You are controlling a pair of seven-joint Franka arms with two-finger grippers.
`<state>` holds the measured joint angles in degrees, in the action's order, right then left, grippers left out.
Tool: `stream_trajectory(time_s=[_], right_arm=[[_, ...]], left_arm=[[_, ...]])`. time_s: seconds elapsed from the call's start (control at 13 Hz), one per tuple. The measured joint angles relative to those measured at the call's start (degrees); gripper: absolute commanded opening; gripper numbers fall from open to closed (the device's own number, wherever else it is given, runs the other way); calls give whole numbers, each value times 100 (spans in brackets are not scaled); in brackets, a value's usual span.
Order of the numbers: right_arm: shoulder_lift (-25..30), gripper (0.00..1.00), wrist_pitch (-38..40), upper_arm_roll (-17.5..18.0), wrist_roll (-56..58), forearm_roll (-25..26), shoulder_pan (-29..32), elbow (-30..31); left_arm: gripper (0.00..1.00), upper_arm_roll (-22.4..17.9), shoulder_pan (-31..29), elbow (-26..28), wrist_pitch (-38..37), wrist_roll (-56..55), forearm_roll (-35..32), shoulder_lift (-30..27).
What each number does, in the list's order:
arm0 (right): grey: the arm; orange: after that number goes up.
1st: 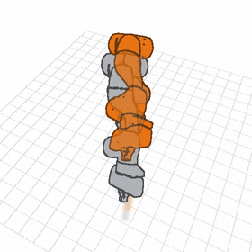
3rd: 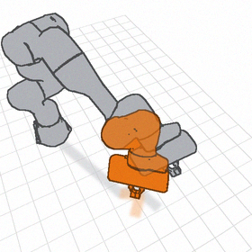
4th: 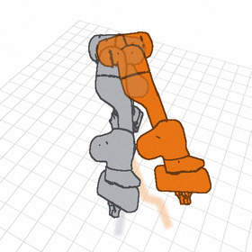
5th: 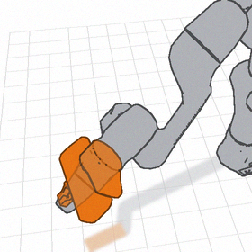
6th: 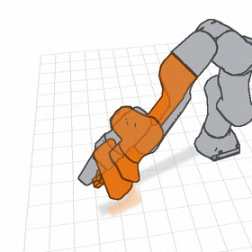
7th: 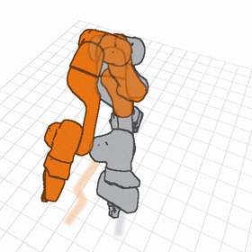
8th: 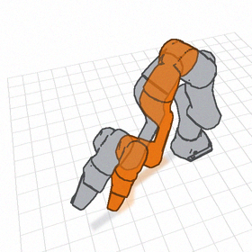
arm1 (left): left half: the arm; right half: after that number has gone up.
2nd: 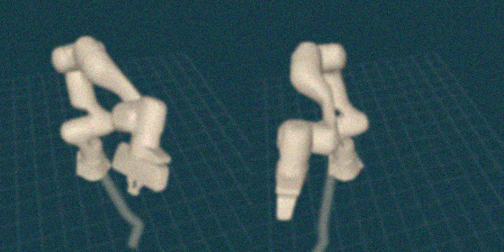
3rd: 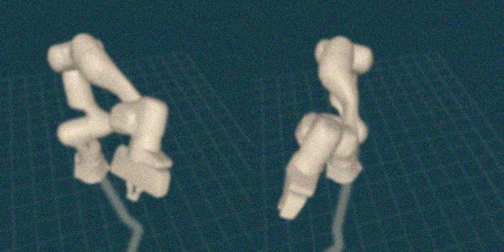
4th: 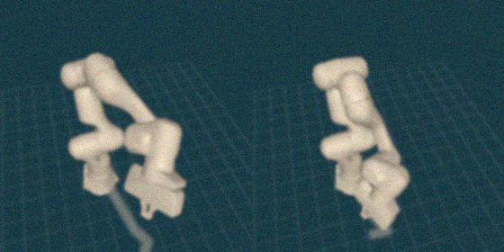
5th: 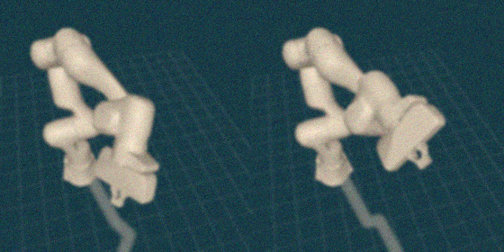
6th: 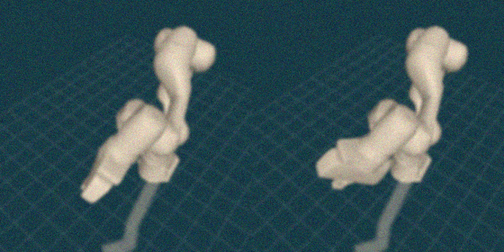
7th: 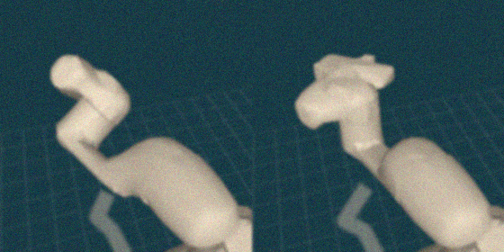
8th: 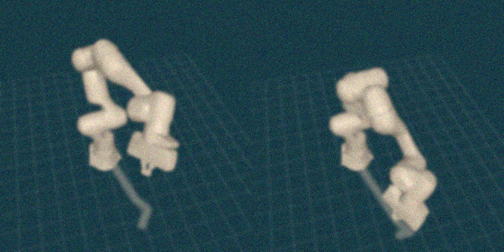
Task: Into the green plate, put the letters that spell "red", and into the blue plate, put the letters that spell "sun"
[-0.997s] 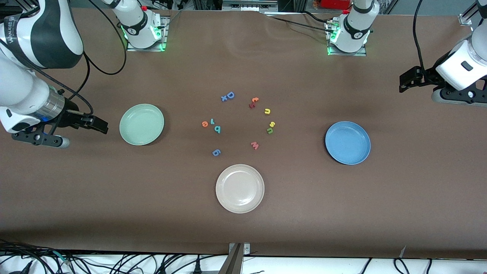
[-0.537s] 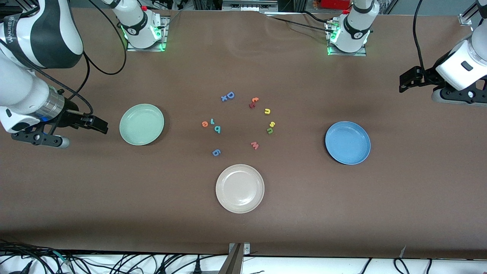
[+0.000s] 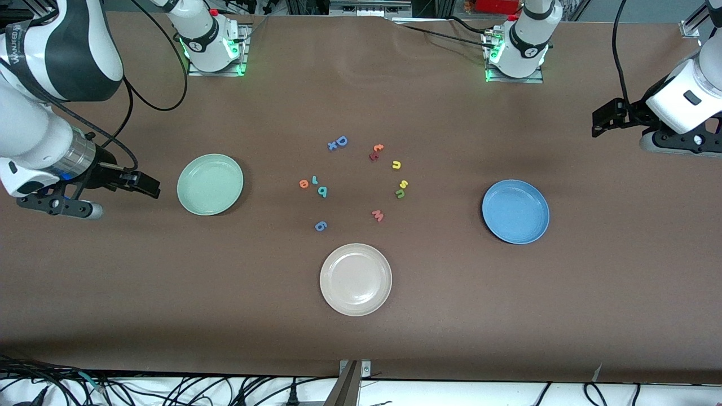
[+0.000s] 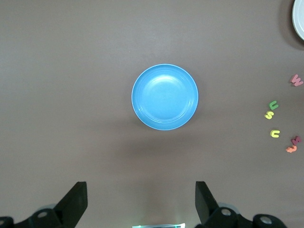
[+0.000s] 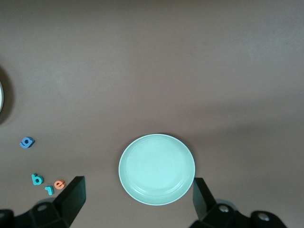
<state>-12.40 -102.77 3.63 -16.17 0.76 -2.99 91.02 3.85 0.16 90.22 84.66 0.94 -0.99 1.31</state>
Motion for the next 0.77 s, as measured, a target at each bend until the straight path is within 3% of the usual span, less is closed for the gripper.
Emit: stream_trajectory(time_s=[0.77], right_arm=[[-6,100,103,-1,0,1,0,1]], left_arm=[[100,0,0,0,0,0,0,0]])
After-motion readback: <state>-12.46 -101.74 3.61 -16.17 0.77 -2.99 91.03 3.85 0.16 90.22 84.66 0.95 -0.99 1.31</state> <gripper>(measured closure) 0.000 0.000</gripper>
